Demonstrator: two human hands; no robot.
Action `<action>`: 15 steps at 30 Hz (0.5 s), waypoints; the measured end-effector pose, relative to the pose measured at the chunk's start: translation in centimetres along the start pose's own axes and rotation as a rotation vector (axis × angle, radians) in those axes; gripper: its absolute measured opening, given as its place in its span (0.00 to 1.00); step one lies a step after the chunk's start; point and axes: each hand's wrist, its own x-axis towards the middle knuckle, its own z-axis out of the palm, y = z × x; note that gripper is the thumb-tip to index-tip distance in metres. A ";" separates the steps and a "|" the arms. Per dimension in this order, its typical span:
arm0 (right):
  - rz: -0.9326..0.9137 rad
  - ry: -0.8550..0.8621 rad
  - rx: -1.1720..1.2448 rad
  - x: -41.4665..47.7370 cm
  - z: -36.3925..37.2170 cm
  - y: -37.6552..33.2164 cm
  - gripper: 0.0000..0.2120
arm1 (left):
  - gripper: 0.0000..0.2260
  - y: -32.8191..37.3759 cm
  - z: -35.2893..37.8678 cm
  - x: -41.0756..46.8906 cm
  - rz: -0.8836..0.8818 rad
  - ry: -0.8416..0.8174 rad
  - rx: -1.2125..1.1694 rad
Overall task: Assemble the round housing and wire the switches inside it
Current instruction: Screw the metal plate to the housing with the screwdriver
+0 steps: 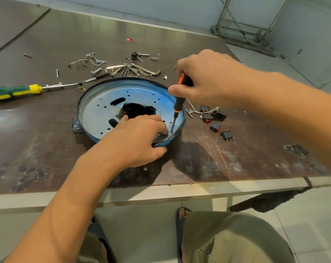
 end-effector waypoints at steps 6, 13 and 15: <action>-0.089 -0.174 0.259 -0.3 -0.4 1.1 0.12 | 0.19 0.0 0.0 0.0 0.001 -0.006 0.003; -0.035 0.005 0.175 -1.2 0.5 1.3 0.22 | 0.18 0.0 0.1 0.1 0.001 -0.001 0.002; 0.042 0.037 0.120 -1.1 0.7 1.2 0.29 | 0.18 -0.1 0.0 0.1 -0.001 -0.001 0.005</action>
